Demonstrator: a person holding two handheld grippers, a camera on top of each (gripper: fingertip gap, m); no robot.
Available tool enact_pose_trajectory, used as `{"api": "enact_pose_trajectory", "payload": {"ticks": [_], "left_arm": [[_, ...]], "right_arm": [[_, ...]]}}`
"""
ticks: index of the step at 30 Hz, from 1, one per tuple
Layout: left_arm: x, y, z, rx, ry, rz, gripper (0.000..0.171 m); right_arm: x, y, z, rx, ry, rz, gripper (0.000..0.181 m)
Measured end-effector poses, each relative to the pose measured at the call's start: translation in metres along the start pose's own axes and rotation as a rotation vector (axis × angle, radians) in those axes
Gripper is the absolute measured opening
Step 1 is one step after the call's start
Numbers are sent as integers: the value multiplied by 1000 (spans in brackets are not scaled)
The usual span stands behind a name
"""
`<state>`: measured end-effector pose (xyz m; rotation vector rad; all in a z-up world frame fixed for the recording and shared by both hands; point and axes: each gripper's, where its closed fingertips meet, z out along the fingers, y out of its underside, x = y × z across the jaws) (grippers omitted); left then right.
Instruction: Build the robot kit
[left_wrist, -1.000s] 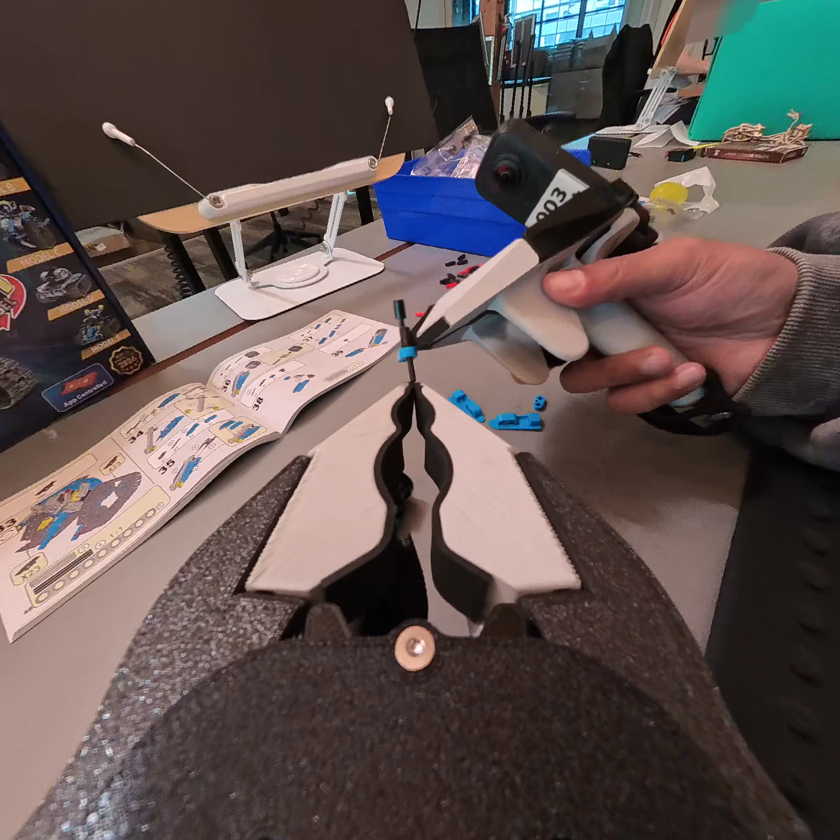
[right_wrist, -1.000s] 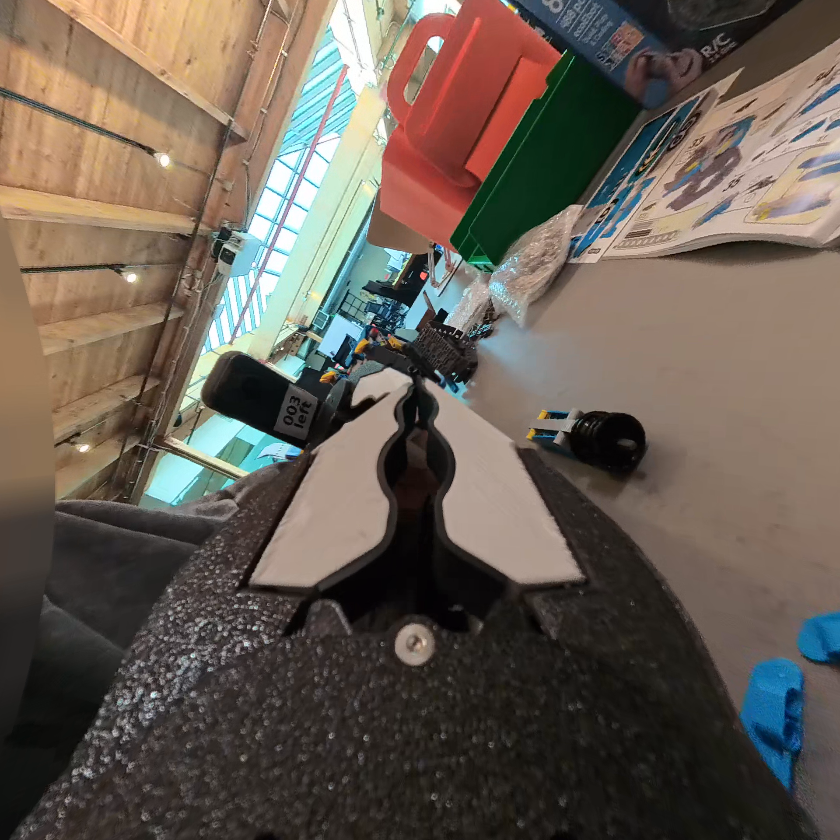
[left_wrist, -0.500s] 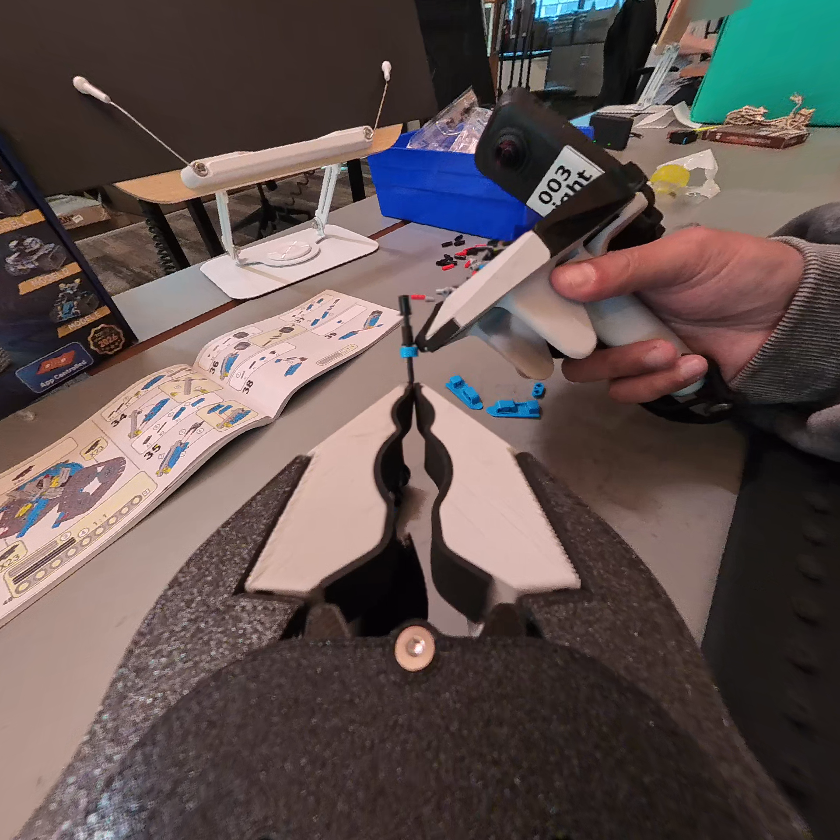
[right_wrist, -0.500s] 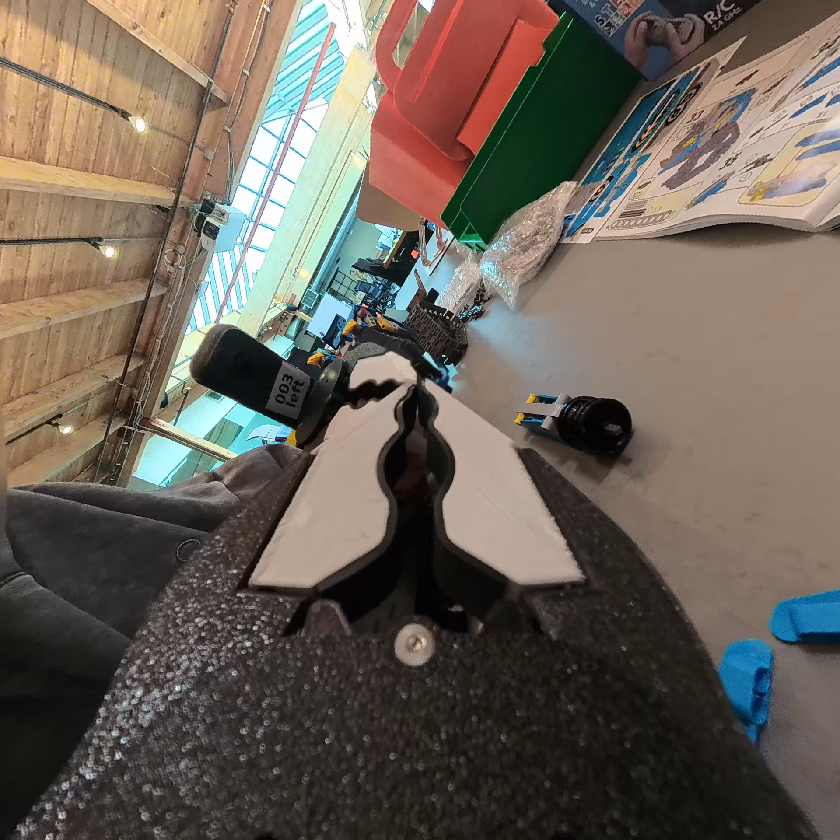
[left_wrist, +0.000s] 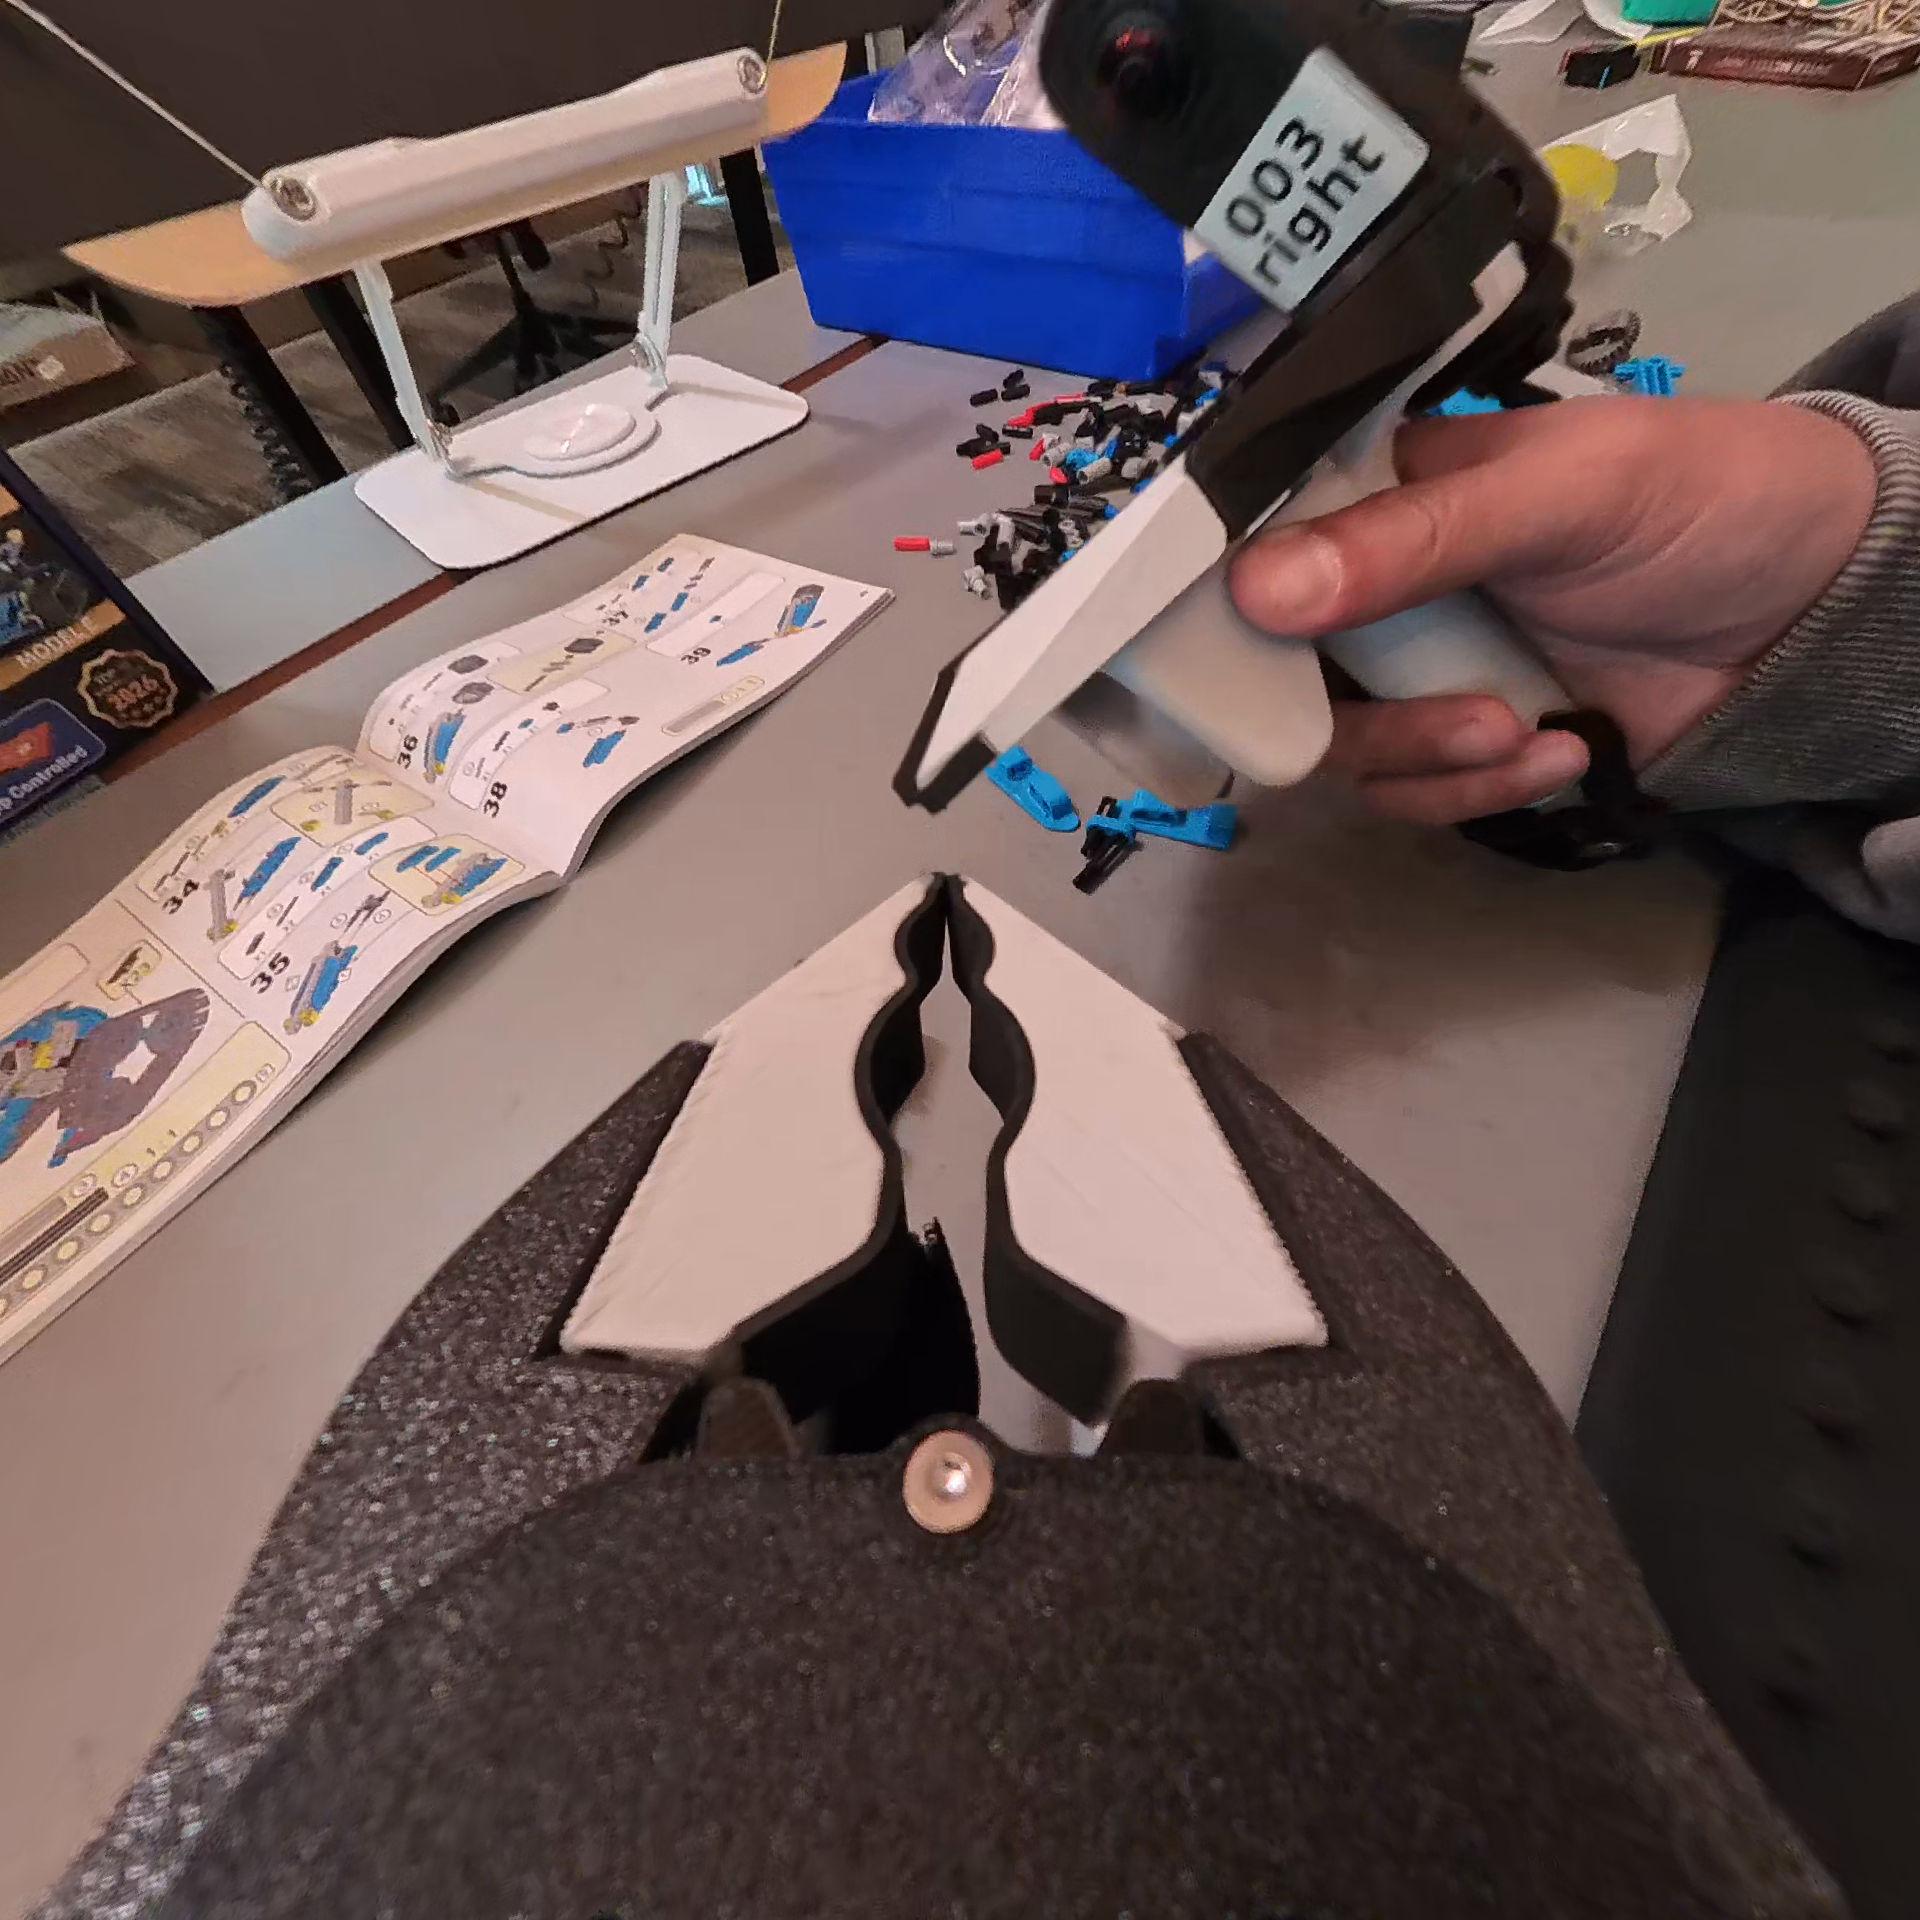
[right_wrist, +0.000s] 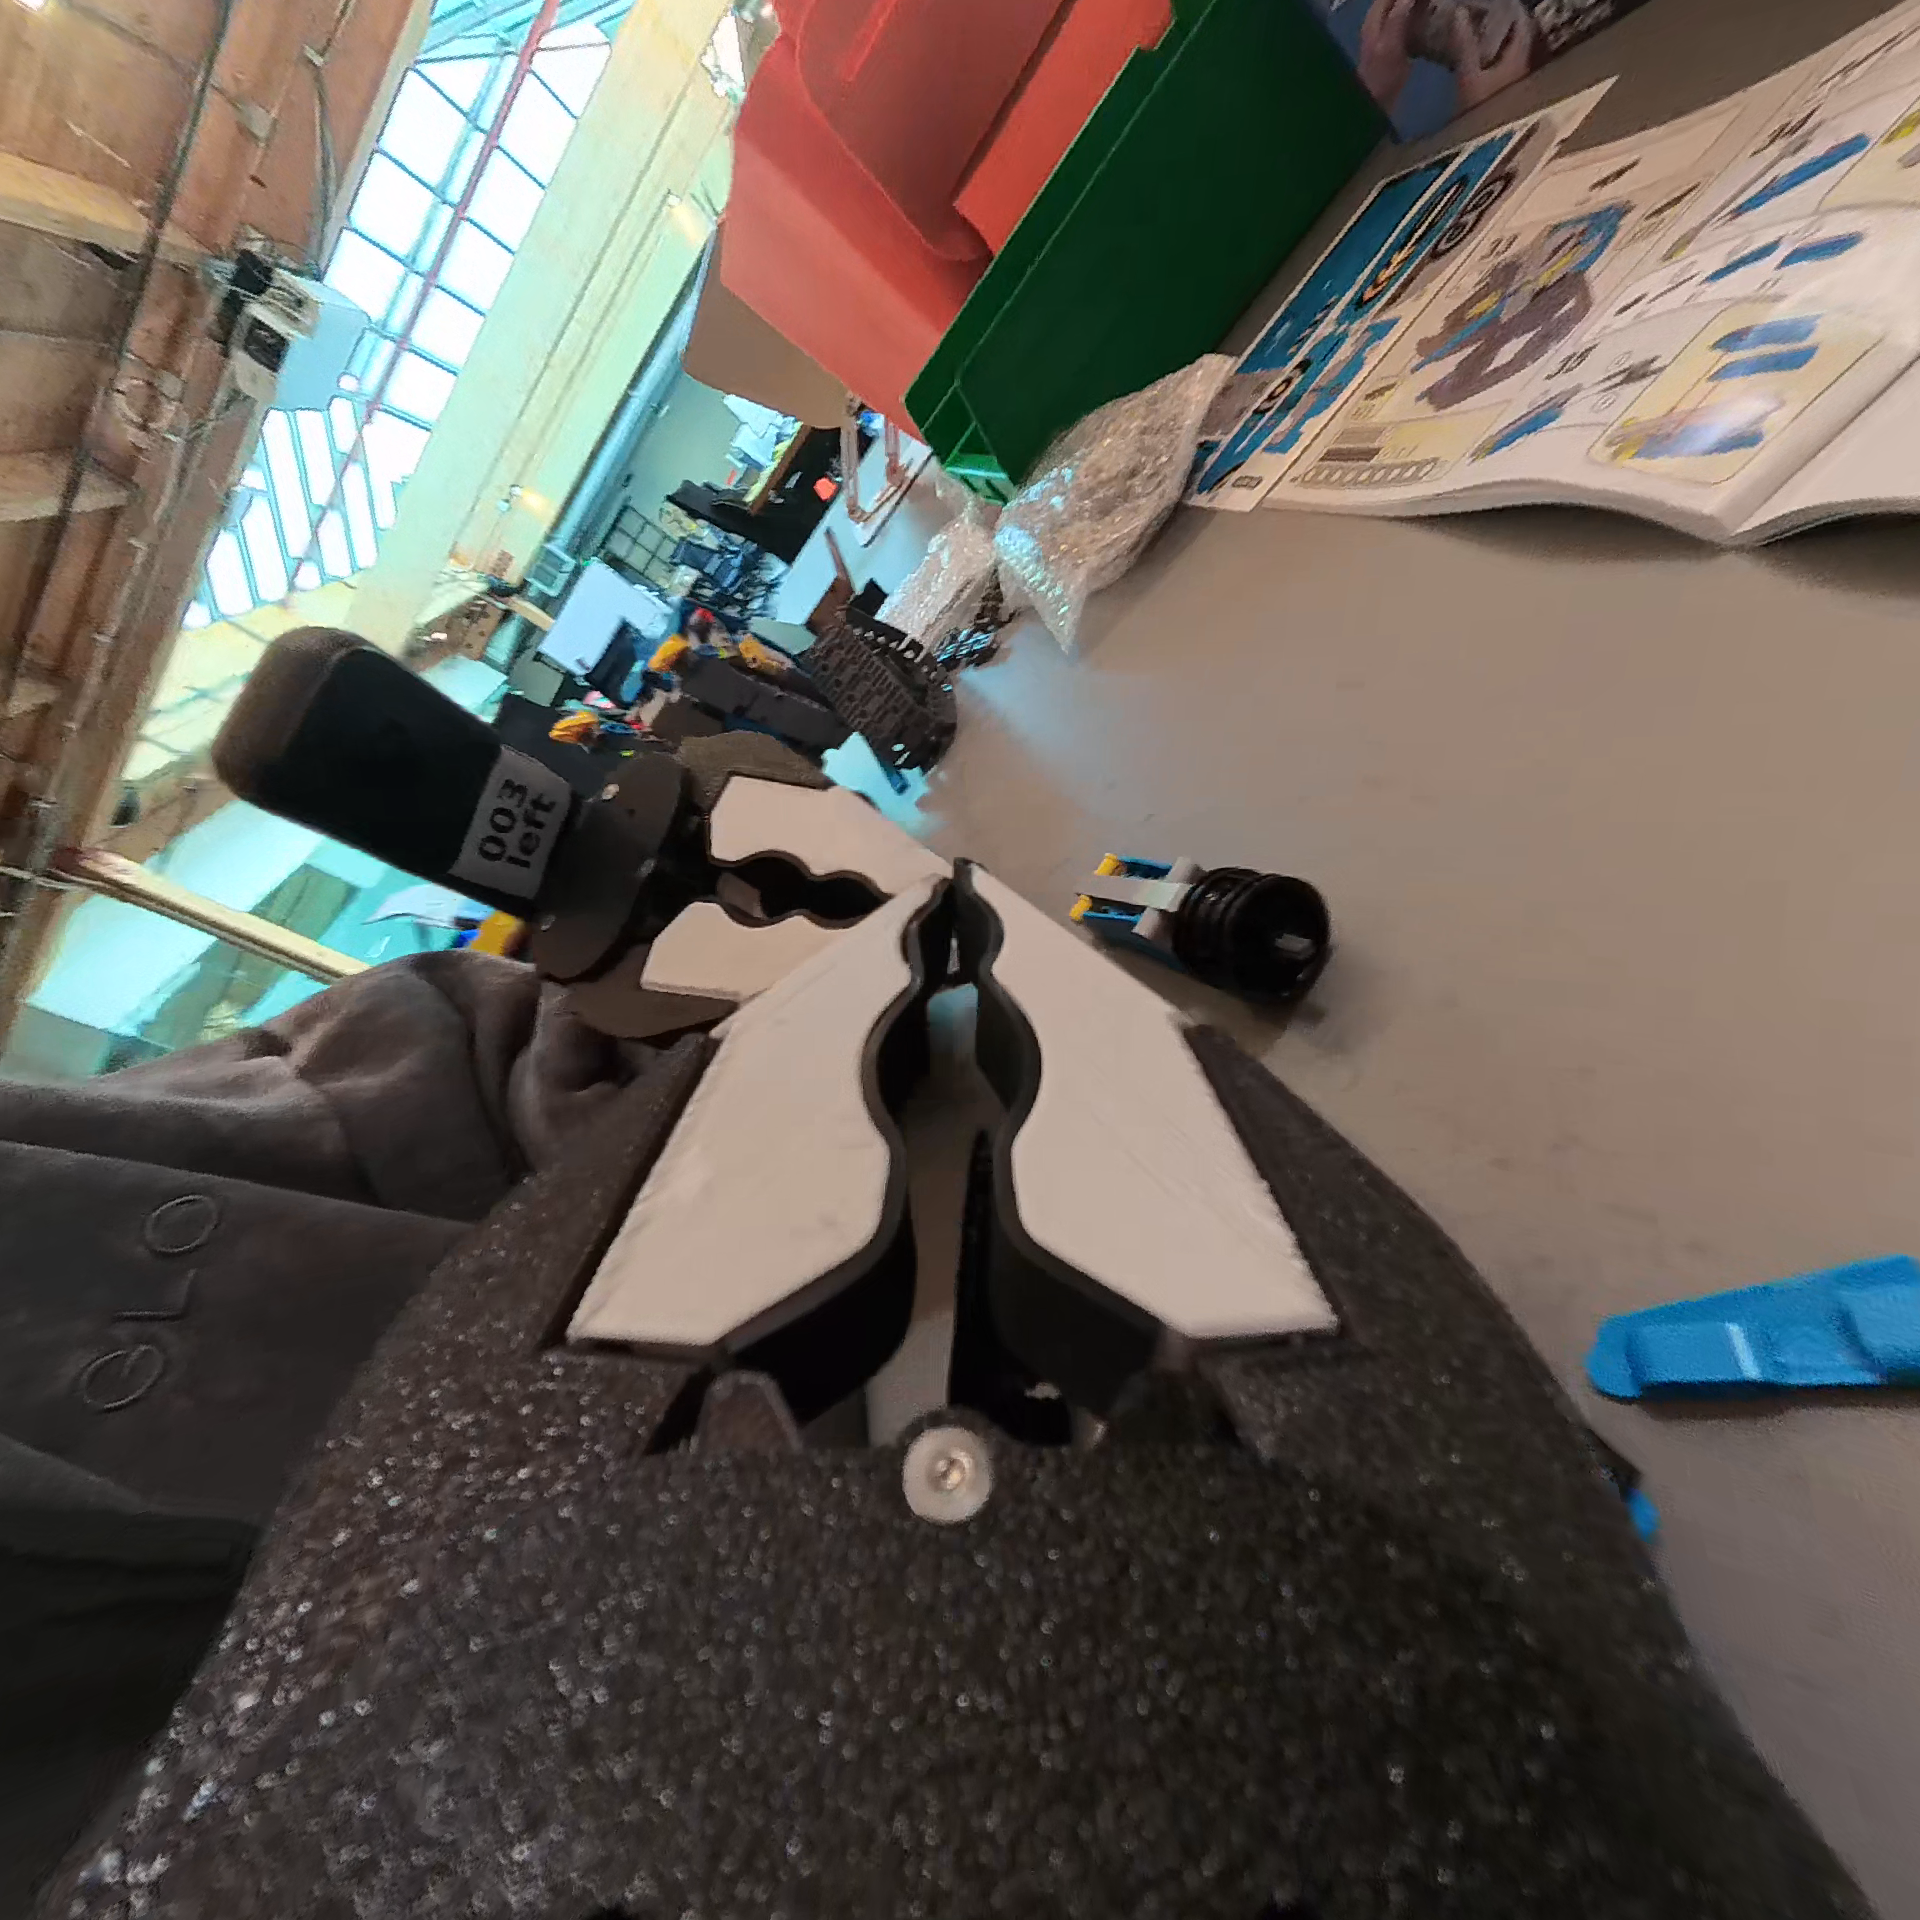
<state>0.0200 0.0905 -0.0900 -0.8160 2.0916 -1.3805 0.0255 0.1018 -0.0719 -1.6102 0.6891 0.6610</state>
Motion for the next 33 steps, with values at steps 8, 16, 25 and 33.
{"api": "enact_pose_trajectory", "payload": {"ticks": [8, 16, 25, 33], "left_arm": [[-13, 2, -3, 5, -36, -79, 0], [-14, 5, -10, -9, -66, -61, 0], [-38, 26, -33, -45, -119, -173, 6], [-43, 34, -32, -52, -79, -266, 12]], "right_arm": [[15, -25, -20, 125, 184, -175, 0], [15, -28, -23, 140, 216, -220, 0], [22, -22, -21, 42, 374, -394, 7], [35, -9, -12, -66, 443, -452, 23]]}}
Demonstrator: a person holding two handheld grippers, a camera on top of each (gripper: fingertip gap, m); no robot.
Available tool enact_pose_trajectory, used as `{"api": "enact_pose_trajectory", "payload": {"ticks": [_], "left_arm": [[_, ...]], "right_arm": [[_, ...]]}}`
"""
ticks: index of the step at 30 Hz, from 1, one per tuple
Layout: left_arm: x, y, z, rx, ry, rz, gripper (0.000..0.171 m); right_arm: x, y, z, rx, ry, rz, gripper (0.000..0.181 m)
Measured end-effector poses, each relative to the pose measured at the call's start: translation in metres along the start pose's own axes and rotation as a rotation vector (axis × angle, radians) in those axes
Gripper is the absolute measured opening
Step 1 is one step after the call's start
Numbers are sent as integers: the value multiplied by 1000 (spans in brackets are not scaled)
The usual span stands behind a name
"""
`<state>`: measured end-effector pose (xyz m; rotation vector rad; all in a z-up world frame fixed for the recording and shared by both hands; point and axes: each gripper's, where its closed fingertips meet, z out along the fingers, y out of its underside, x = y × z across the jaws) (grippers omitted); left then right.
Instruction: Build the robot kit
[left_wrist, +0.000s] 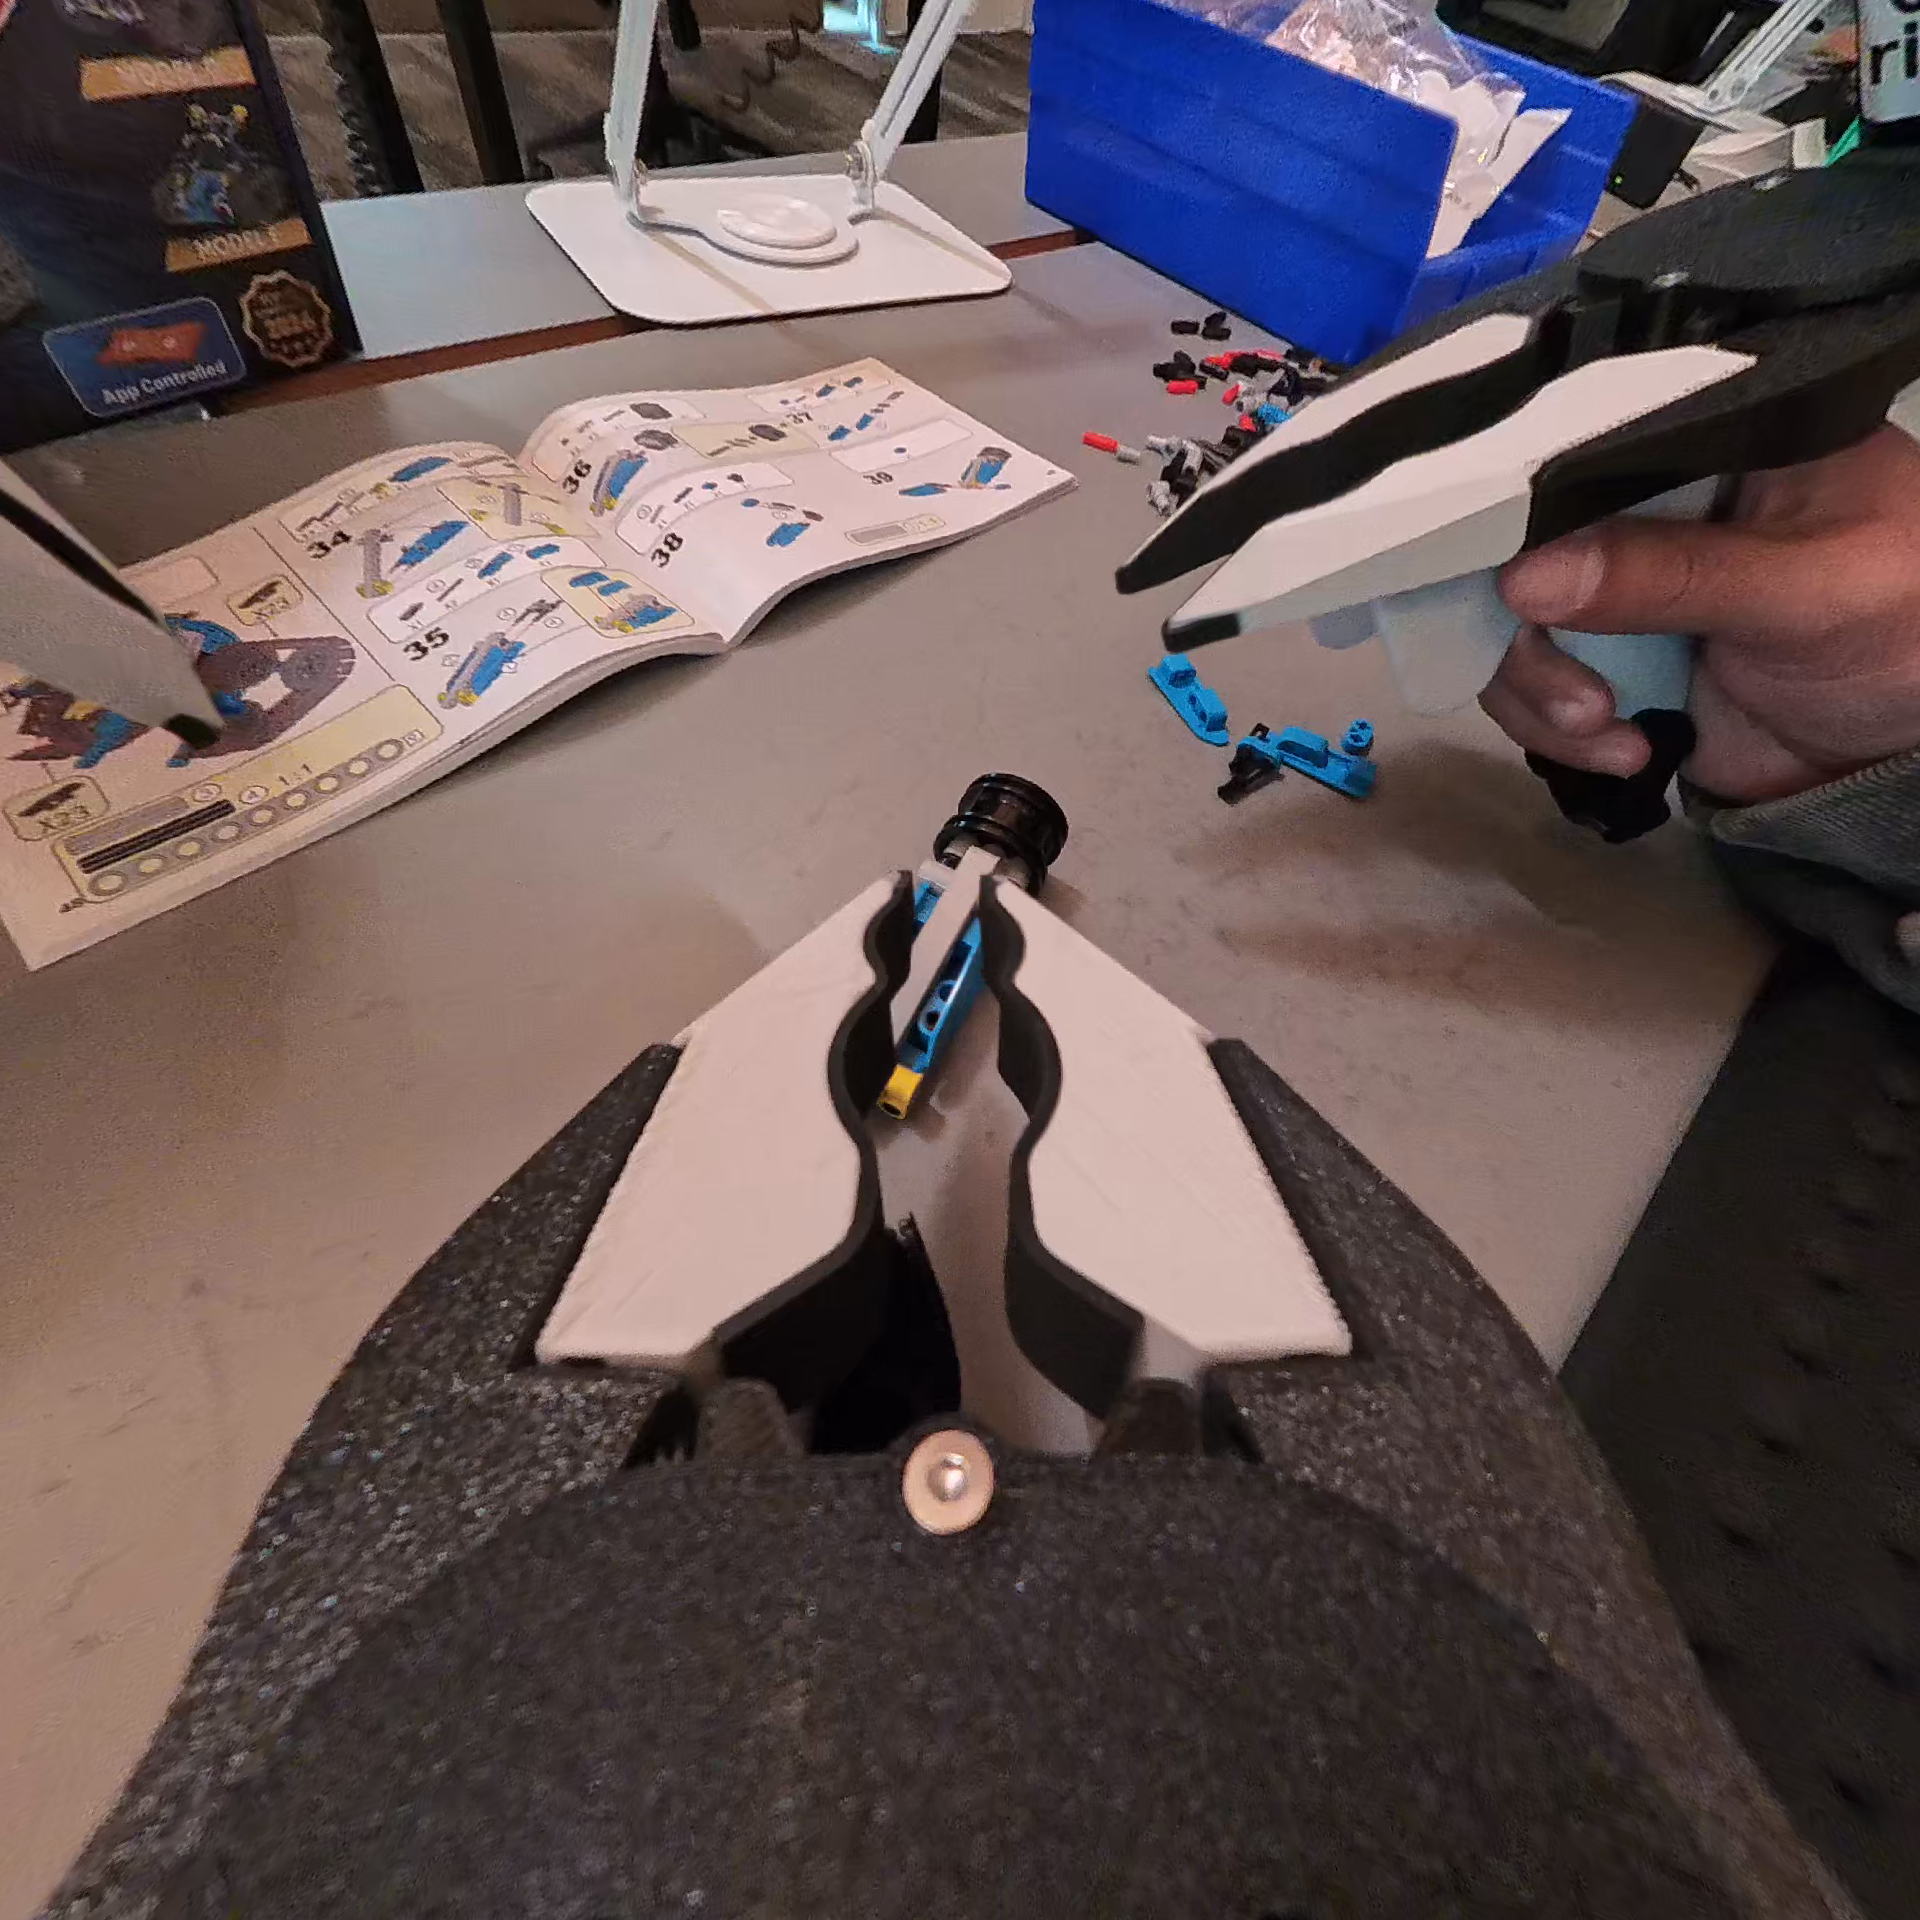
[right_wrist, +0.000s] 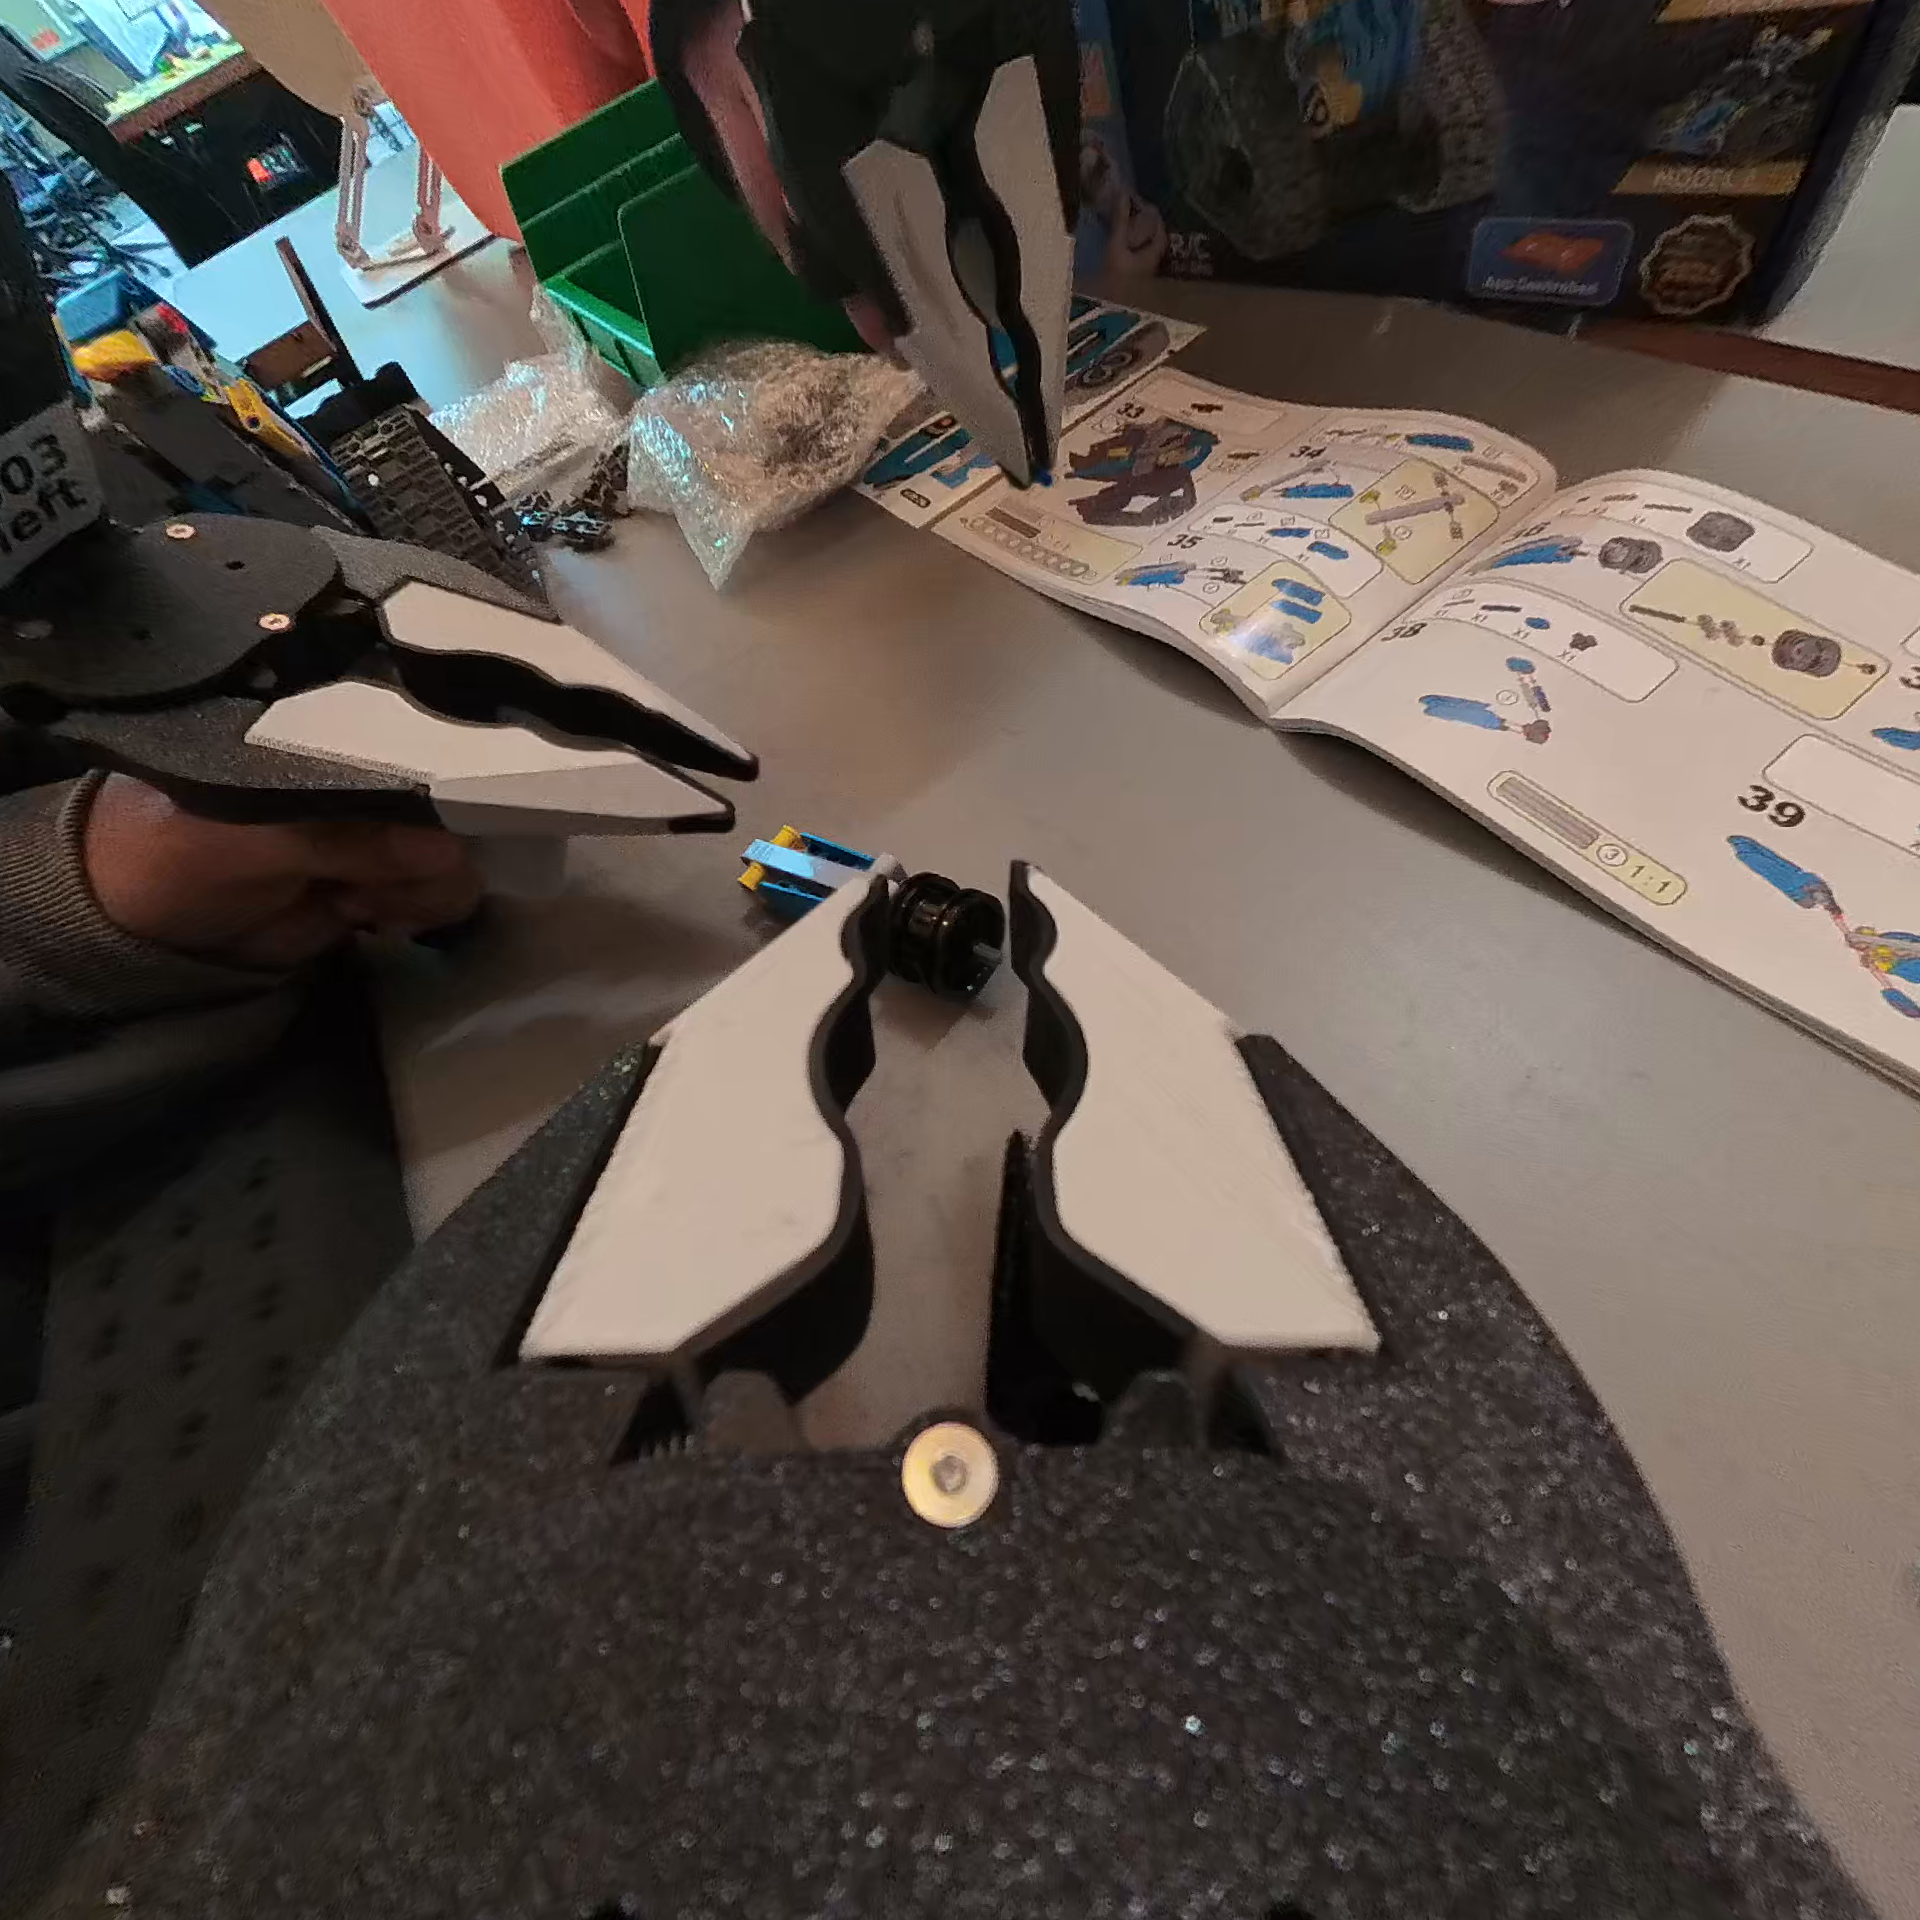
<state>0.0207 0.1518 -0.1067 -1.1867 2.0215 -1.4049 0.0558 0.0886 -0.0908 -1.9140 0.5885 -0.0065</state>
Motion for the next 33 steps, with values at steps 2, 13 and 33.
{"api": "enact_pose_trajectory", "payload": {"ticks": [2, 13, 33], "left_arm": [[2, 1, 1, -6, 6, 6, 12], [-7, 3, -1, -10, -9, -45, 13], [-5, -2, -6, 34, 41, -99, 13]], "right_arm": [[1, 1, 1, -4, -7, 13, 22], [-2, -16, 18, -30, -10, -63, 26], [30, -75, 220, -370, -180, -342, 31]]}}
